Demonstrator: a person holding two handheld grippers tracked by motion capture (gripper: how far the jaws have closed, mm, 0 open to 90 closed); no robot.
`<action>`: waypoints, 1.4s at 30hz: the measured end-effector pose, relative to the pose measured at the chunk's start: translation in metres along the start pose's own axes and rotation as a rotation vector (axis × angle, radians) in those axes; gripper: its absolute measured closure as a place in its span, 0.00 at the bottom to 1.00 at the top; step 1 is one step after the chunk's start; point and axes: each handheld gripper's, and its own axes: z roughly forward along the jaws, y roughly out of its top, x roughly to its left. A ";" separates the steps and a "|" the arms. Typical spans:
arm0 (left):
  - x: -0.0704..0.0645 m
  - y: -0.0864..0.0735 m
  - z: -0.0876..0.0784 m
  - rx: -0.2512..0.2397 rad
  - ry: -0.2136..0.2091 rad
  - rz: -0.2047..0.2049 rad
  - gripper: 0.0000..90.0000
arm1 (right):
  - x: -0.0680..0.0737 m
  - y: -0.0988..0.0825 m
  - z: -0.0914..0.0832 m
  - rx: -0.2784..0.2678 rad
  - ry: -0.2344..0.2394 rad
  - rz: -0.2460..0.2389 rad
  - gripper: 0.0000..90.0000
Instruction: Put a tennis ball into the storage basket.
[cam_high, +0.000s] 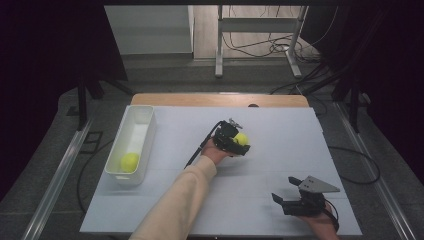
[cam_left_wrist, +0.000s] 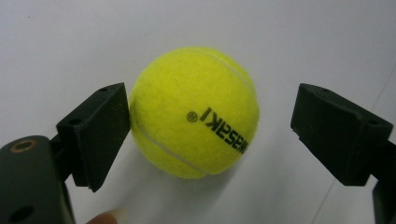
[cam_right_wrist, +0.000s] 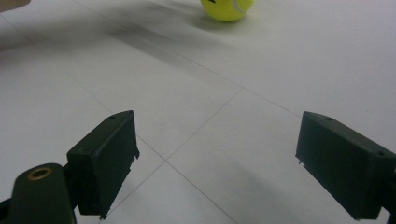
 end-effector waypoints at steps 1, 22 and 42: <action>0.001 0.000 0.001 0.003 0.003 0.000 0.14 | 0.000 0.000 0.000 0.000 0.000 0.000 0.15; 0.002 0.005 0.010 0.003 0.027 -0.012 0.30 | -0.001 0.000 -0.001 -0.004 -0.002 0.004 0.15; 0.001 0.010 -0.027 -0.066 0.011 0.001 0.31 | -0.001 0.000 -0.001 -0.003 -0.006 0.003 0.15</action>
